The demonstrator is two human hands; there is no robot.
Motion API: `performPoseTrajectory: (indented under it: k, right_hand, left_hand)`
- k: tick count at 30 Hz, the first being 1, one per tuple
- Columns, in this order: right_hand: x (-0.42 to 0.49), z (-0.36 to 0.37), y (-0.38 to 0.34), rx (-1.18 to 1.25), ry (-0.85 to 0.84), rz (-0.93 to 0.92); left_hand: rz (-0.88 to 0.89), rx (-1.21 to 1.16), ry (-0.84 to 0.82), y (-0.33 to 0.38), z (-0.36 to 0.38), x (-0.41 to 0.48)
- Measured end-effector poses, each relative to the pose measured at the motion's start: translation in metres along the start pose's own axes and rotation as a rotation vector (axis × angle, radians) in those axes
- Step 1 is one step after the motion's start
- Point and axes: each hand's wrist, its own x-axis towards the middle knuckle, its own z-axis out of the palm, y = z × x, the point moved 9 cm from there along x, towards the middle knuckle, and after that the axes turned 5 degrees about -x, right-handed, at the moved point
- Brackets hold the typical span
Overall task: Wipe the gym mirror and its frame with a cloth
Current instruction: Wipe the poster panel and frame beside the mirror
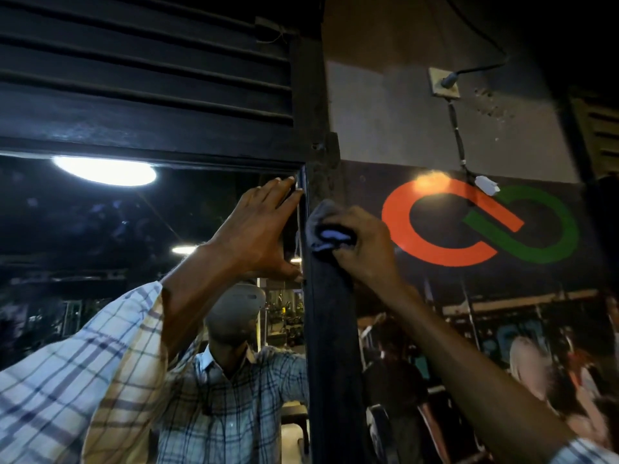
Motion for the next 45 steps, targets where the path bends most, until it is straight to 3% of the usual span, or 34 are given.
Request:
performPoseTrajectory:
  k: [2,6,10,14,18,22,26,30,31,34,35,39,43,45]
  right_hand:
    - [-0.010,0.006,-0.011,-0.010,-0.088,-0.091]
    - [-0.017,-0.007,0.001,0.015,0.114,0.099]
    - [-0.043,0.021,-0.034,0.018,-0.109,-0.052]
    - [-0.042,-0.004,-0.002,0.033,0.115,0.198]
    - [-0.074,0.020,-0.031,0.048,-0.144,0.032]
    - [-0.091,-0.006,-0.006,0.069,0.121,0.231]
    - [-0.118,0.019,-0.038,0.032,-0.139,0.080]
    - [-0.128,-0.003,-0.012,0.051,0.097,0.301]
    - [-0.133,0.002,-0.018,0.048,0.078,0.292]
    - [-0.153,0.030,-0.056,0.019,-0.206,0.083]
    - [-0.155,0.029,-0.053,0.007,-0.206,0.085]
    - [-0.166,0.002,-0.020,0.025,0.106,0.365]
    - [-0.187,0.030,-0.052,0.017,-0.144,0.191]
    - [-0.192,0.016,-0.037,0.016,-0.008,0.312]
  left_hand:
    - [0.017,0.000,-0.014,0.003,0.003,-0.005]
    - [0.053,0.001,-0.027,0.010,0.009,-0.012]
    - [0.069,0.010,-0.017,0.010,0.014,-0.017]
    - [0.072,0.008,-0.053,0.004,0.022,-0.022]
    - [0.088,0.004,-0.055,0.006,0.026,-0.026]
    - [0.096,-0.022,-0.049,0.013,0.026,-0.031]
    - [0.133,-0.017,-0.032,0.022,0.026,-0.033]
    - [0.160,-0.007,-0.001,0.029,0.026,-0.034]
    - [0.161,-0.009,0.004,0.030,0.026,-0.035]
    - [0.163,-0.028,0.017,0.031,0.027,-0.036]
    - [0.161,-0.033,0.021,0.031,0.027,-0.037]
    - [0.142,-0.066,0.036,0.034,0.030,-0.040]
    - [0.125,-0.085,0.066,0.038,0.033,-0.043]
    - [0.120,-0.090,0.077,0.038,0.034,-0.045]
